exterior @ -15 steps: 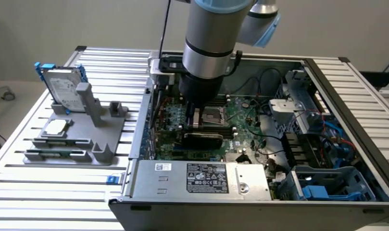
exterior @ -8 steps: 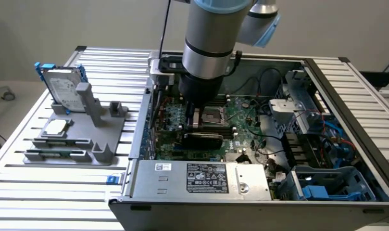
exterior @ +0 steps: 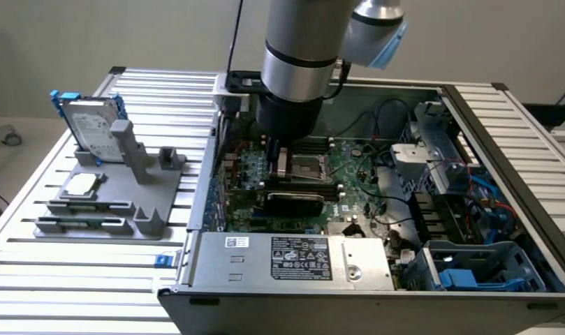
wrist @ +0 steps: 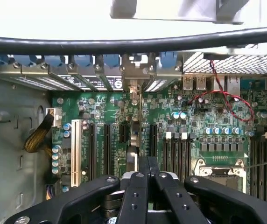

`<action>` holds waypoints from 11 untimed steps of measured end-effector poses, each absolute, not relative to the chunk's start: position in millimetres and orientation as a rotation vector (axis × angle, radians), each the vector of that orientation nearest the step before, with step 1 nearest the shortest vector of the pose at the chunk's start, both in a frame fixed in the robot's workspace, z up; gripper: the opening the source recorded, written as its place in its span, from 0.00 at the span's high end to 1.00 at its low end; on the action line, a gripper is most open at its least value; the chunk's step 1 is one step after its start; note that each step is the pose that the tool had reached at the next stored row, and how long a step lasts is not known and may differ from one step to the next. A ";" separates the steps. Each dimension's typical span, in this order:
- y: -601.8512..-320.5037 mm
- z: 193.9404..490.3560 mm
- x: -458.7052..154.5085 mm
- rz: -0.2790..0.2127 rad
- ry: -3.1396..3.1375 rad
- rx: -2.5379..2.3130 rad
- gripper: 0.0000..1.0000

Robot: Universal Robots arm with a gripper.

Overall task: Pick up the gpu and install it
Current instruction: 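Press down on the gpu until it lock into place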

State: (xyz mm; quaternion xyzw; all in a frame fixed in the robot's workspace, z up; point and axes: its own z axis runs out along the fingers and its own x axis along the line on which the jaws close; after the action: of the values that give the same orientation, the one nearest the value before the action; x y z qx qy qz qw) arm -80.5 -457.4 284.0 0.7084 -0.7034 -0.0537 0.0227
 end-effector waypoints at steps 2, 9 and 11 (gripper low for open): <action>-457.6 285.1 -87.0 -0.166 -2.178 2.194 0.89; -458.2 288.0 -107.1 -0.165 -2.178 2.193 0.89; -458.4 289.5 -110.9 -0.163 -2.177 2.192 0.89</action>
State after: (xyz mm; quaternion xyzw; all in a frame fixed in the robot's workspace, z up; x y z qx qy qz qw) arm -110.9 -458.4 289.5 0.7084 -0.7035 -0.0527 0.0238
